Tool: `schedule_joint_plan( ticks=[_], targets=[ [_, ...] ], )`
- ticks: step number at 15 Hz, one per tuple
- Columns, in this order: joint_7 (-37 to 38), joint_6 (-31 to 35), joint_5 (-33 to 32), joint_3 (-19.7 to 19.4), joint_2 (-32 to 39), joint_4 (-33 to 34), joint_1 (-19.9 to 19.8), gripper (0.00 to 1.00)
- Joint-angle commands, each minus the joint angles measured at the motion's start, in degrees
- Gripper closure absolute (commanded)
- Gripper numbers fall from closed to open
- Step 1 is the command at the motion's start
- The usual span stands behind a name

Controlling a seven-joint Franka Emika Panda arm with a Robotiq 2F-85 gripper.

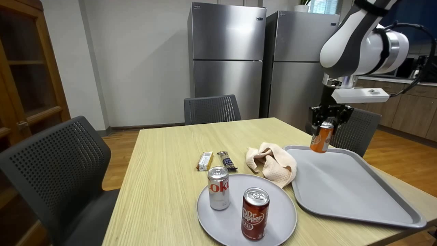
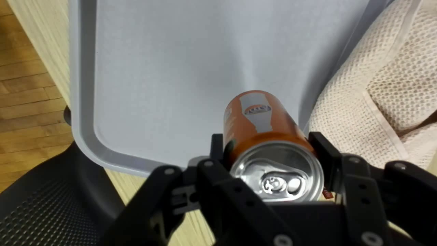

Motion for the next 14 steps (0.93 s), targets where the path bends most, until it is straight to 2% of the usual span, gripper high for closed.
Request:
schedule_joint_plan(
  ticks=[1,9,14],
  targets=[
    [-1.90,0.21,0.35,-1.02,1.54,1.83,-1.65,0.62],
    [0.98,-0.31,-0.92,-4.74,7.86,6.89,-1.84,0.62],
    [1.18,-1.20,0.01,-5.08,12.08,10.42,-2.19,0.62]
  ],
)
